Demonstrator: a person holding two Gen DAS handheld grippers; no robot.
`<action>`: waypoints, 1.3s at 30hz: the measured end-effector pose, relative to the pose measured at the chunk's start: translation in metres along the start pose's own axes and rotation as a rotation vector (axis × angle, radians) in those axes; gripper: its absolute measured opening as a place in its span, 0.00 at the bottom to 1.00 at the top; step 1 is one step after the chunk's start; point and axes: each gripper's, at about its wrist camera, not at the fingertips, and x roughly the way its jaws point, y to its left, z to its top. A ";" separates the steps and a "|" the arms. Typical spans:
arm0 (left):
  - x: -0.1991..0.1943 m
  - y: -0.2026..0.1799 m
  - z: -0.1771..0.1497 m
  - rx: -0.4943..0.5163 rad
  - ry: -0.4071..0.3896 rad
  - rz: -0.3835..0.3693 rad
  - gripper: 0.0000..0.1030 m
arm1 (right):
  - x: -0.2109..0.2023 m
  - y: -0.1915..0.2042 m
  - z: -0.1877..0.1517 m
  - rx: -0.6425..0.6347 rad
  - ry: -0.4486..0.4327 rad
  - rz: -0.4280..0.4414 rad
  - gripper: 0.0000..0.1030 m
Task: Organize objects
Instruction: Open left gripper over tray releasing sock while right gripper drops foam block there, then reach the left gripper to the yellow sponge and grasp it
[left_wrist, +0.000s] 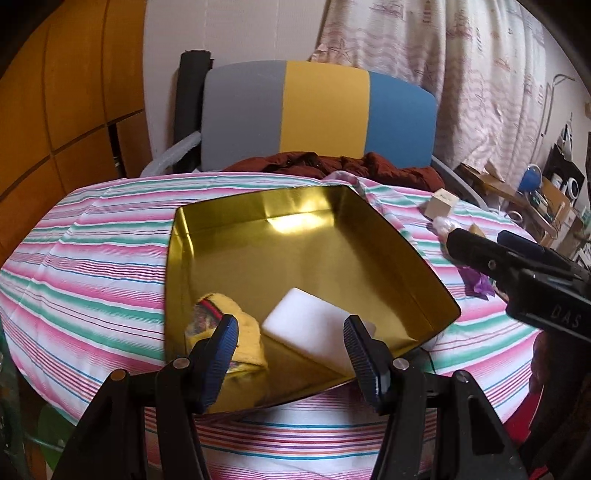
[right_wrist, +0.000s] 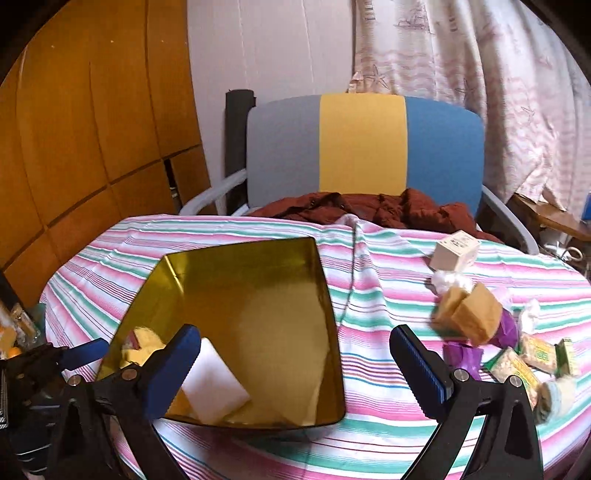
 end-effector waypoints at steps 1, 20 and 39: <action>0.001 -0.001 0.000 0.004 0.003 -0.011 0.58 | 0.000 -0.005 -0.001 0.022 0.004 0.007 1.00; 0.012 -0.039 0.009 0.062 0.058 -0.147 0.58 | -0.014 -0.128 -0.011 0.368 0.110 -0.102 1.00; 0.029 -0.139 0.042 0.289 0.053 -0.279 0.58 | -0.056 -0.274 0.002 0.618 0.015 -0.284 1.00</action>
